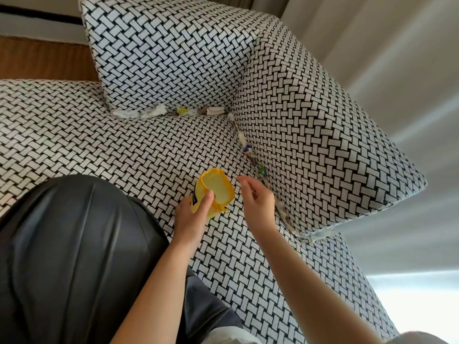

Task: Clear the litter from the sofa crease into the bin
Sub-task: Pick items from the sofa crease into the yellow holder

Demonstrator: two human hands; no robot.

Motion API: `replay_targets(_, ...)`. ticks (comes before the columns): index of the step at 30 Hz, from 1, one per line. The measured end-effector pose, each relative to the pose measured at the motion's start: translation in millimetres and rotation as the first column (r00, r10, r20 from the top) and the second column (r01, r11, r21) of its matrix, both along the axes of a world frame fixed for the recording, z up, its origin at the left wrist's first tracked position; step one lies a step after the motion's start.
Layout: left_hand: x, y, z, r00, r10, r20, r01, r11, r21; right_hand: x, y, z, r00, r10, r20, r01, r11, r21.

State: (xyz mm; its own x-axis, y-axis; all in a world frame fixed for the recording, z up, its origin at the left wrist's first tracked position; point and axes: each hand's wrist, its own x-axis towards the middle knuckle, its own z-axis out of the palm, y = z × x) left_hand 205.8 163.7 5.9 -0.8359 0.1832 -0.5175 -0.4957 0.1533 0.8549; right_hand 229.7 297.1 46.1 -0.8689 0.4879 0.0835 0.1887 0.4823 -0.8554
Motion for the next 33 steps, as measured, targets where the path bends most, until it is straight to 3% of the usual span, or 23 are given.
replay_targets(3, -1, 0, -2, 1.0, -0.011, -0.004, 0.011, 1.0, -0.016, 6, 26, -26, 0.948, -0.247, 0.2, 0.235, 0.968, 0.083)
replay_targets(8, -1, 0, -3, 1.0, -0.005, 0.006, 0.005, 1.0, -0.016, -8, 58, -35, 0.838, -0.323, 0.439, 0.134, 0.903, 0.408)
replay_targets(13, -2, 1, -2, 1.0, 0.002, 0.022, -0.002, 1.0, -0.017, -21, 66, -31, 0.786, -0.373, 0.493, 0.039, 0.826, 0.562)
replay_targets(22, -2, 1, -2, 1.0, 0.005, 0.029, -0.005, 1.0, -0.02, -43, 64, -21, 0.687, -0.374, 0.623, -0.192, 0.733, 0.653)
replay_targets(29, -1, 0, 4, 0.999, 0.013, 0.037, -0.013, 1.0, 0.008, -54, 57, -15, 0.651, -0.38, 0.657, -0.325, 0.643, 0.694)
replay_targets(33, 2, -2, 10, 0.999, -0.014, 0.033, 0.013, 1.0, 0.028, -47, 55, -18, 0.676, -0.385, 0.628, -0.321, 0.614, 0.721)
